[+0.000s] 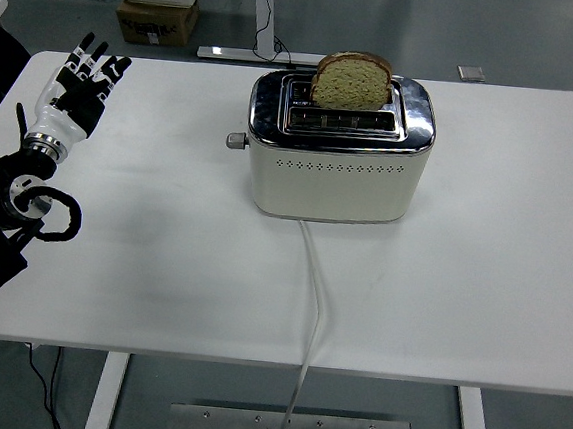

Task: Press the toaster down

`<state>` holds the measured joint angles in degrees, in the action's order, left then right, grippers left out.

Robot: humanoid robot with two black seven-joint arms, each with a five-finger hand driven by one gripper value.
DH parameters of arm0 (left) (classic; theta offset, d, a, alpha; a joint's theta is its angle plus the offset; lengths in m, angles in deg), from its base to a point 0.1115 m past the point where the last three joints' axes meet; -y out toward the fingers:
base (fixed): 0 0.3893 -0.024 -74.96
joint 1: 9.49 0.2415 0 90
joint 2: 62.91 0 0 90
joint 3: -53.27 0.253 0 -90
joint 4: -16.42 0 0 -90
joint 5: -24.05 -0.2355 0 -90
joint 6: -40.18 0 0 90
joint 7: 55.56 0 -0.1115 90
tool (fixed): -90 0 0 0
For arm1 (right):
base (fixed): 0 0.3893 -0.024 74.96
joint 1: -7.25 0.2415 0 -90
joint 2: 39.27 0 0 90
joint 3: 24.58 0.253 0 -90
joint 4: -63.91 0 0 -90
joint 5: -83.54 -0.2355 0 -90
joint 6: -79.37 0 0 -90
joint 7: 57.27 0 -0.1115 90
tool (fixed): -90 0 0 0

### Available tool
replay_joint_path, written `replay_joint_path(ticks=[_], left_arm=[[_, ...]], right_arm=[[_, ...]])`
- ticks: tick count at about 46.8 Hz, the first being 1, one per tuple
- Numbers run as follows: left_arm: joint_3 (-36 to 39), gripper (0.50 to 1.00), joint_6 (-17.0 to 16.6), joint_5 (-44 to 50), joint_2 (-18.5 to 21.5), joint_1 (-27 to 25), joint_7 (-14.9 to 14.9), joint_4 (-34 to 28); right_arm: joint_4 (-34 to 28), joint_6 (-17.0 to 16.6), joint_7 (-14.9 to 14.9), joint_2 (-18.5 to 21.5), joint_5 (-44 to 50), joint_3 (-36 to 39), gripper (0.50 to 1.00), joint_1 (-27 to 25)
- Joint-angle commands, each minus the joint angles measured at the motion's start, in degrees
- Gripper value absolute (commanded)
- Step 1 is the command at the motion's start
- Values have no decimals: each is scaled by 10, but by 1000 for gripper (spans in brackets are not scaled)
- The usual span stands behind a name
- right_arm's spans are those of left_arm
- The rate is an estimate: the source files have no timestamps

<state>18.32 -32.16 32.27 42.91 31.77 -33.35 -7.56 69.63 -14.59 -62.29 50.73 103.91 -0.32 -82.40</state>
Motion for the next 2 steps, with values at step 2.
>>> replay_joint_path(ticks=[2], left_arm=[[1, 1000, 0, 0, 1, 1, 0, 0]], right_arm=[[0, 0, 0, 0, 1, -1, 998, 0]])
